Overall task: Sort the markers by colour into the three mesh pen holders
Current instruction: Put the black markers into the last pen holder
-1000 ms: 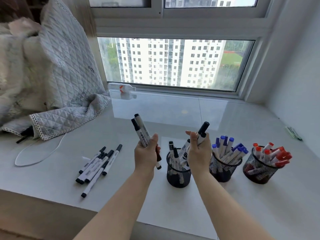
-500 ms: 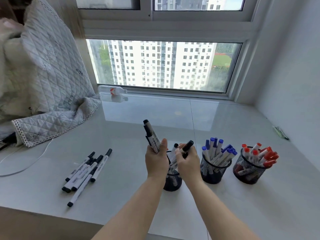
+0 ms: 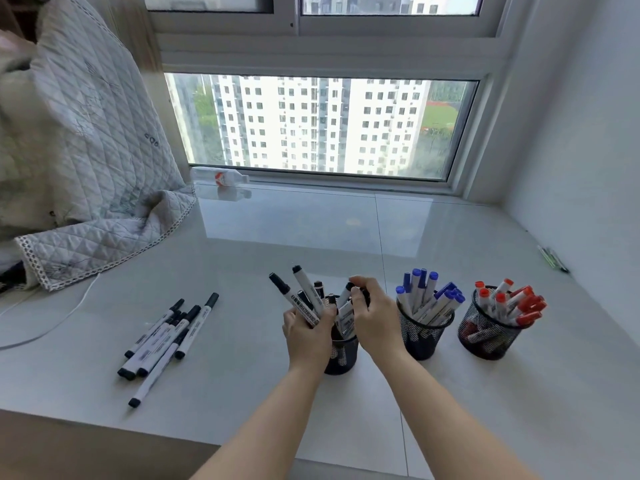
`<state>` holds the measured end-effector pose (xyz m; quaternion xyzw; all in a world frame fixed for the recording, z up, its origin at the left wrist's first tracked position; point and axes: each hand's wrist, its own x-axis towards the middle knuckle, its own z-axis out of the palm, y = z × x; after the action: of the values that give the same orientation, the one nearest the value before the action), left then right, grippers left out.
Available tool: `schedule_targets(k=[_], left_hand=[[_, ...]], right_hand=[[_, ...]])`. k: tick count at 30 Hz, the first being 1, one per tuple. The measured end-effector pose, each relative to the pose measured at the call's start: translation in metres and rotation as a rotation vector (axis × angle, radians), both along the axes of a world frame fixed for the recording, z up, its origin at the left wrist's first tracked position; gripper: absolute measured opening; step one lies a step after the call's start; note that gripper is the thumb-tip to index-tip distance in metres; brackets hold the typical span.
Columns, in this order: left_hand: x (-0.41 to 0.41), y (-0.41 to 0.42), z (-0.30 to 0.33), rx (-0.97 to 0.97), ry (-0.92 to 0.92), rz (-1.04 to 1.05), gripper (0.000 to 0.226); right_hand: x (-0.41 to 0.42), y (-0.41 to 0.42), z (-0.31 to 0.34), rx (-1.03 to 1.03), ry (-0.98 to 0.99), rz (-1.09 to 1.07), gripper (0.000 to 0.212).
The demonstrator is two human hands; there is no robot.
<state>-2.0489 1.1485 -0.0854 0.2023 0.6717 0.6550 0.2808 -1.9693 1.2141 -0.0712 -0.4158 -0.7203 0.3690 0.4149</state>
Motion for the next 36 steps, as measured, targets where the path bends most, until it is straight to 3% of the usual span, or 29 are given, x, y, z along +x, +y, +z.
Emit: schedule_targets(k=[3, 7, 13, 16, 20, 23, 28, 36], left_hand=[[-0.007, 0.002, 0.005, 0.031, 0.100, 0.003, 0.024], [-0.008, 0.004, 0.016, 0.090, 0.317, 0.031, 0.013], [-0.006, -0.001, -0.004, -0.028, 0.573, -0.130, 0.016], [-0.002, -0.002, -0.005, 0.012, 0.540, -0.112, 0.016], [-0.005, -0.005, 0.007, 0.165, 0.423, -0.004, 0.050], [-0.009, -0.008, 0.009, 0.143, 0.570, 0.030, 0.058], [-0.008, -0.008, 0.002, 0.102, 0.792, -0.018, 0.026], [-0.019, -0.015, -0.001, -0.066, 0.969, -0.178, 0.044]], right_hand=[[0.001, 0.001, 0.000, 0.019, -0.010, 0.004, 0.017], [0.001, 0.000, 0.000, 0.010, -0.010, 0.012, 0.015], [0.001, 0.000, 0.001, 0.004, -0.045, 0.011, 0.014], [0.001, -0.001, 0.002, 0.000, -0.058, 0.019, 0.013], [0.002, -0.002, 0.004, 0.014, -0.070, 0.018, 0.011], [0.002, -0.004, 0.003, 0.027, -0.084, 0.013, 0.012], [0.003, -0.005, 0.003, 0.023, -0.104, 0.027, 0.027], [0.004, -0.005, 0.006, 0.171, -0.362, 0.014, 0.041]])
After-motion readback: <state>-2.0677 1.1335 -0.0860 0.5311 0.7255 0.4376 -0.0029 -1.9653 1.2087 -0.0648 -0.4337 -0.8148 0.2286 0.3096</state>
